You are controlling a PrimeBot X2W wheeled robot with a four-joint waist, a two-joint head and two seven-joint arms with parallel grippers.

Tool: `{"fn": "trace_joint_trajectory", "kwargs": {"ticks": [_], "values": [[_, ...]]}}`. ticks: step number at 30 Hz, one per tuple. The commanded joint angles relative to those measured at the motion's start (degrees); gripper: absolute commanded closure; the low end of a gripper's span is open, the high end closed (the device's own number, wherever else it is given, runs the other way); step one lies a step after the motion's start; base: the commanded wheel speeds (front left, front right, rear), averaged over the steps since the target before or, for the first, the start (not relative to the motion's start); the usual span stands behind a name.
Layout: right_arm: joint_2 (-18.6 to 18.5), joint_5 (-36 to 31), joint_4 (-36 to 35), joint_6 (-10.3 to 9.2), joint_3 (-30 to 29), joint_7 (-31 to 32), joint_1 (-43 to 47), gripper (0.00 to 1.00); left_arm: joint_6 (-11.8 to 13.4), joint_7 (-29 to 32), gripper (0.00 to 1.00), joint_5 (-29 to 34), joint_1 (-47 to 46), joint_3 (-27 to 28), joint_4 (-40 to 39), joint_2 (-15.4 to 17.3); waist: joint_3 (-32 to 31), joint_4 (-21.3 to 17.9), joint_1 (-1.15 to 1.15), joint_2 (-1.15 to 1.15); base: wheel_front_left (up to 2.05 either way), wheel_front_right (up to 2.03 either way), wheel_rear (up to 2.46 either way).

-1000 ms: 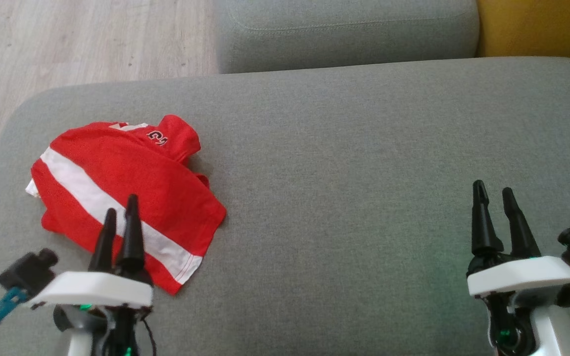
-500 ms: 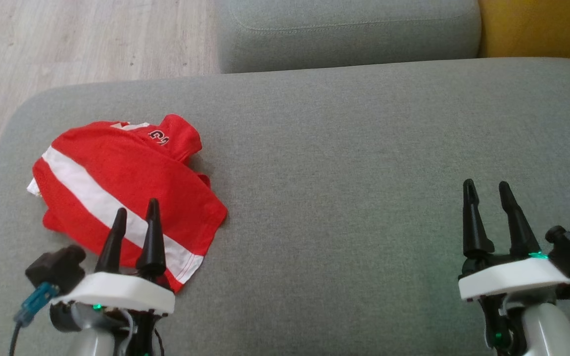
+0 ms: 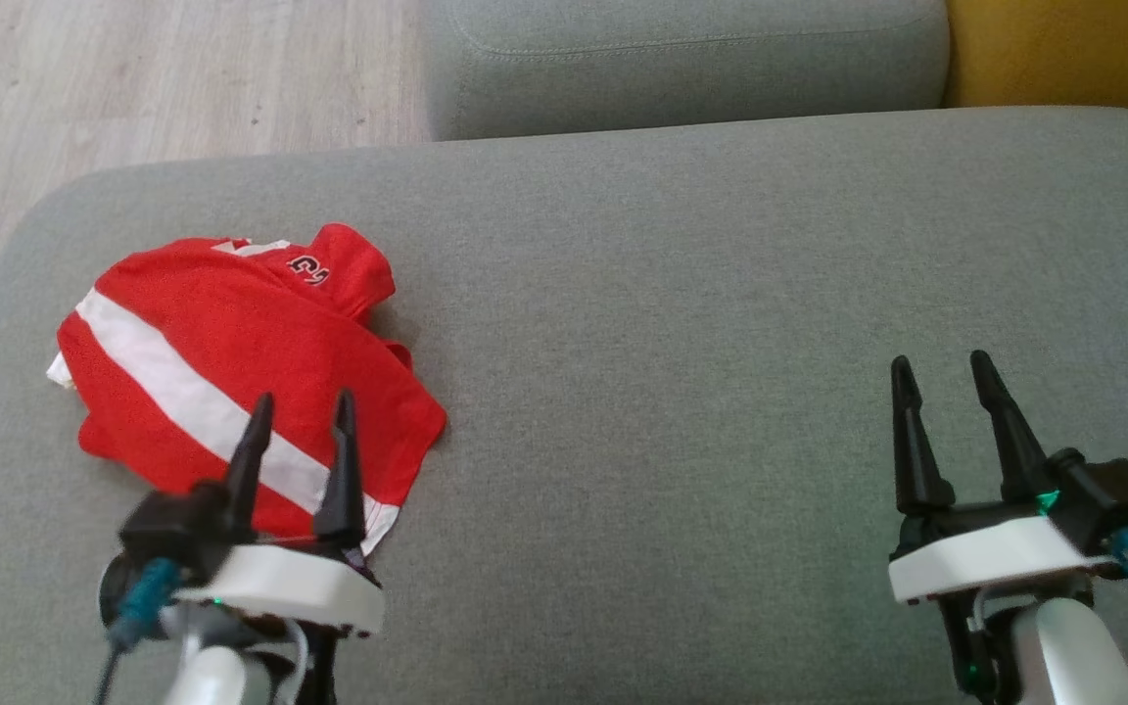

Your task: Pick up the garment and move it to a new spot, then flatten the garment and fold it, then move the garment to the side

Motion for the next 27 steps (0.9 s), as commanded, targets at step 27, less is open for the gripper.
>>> {"fn": "trace_joint_trajectory", "kwargs": {"ticks": [27], "values": [[-0.5,-0.51,-0.55,-0.05,3.24,-5.3,-1.1,0.0,-4.8,-5.28,0.0,10.49,-0.57,3.01,-2.37,-2.37,-0.59,-0.06,0.0,0.0,0.0,0.0,0.0]]}}
